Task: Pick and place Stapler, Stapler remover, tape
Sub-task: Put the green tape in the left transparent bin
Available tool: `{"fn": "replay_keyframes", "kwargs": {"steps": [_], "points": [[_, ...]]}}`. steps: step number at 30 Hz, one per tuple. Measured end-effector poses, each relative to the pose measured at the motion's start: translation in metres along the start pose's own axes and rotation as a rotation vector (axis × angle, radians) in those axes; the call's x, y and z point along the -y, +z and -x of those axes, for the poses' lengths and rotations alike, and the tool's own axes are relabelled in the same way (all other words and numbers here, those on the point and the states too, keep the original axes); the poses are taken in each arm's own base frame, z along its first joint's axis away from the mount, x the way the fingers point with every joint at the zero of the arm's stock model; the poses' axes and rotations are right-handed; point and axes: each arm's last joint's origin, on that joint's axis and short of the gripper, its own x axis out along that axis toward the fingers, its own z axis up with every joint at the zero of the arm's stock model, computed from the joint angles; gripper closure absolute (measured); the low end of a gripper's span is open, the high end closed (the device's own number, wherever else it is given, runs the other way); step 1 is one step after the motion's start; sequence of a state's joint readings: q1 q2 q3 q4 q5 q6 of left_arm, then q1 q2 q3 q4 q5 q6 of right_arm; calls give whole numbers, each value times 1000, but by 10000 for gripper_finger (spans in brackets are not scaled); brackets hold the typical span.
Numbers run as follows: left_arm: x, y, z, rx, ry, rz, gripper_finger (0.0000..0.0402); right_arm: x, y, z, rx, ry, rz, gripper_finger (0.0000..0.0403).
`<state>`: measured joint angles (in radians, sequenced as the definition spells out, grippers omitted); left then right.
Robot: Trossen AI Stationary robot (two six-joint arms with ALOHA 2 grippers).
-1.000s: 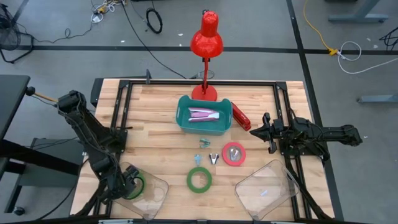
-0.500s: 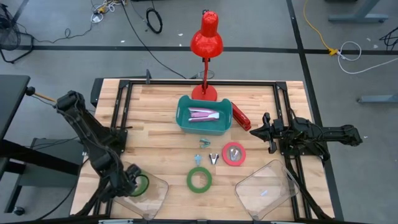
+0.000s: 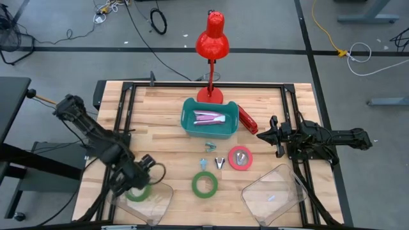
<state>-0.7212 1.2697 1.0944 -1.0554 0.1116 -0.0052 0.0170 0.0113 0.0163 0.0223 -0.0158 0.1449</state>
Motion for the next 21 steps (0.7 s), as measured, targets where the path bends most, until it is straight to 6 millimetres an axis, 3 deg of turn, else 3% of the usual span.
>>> {"fn": "replay_keyframes", "kwargs": {"steps": [15,21], "points": [[-72,17,30,222,350,164,182,0,0,0,0,0,0,396],[-95,27,27,316,413,303,182,0,0,0,0,0,0,396]]}}
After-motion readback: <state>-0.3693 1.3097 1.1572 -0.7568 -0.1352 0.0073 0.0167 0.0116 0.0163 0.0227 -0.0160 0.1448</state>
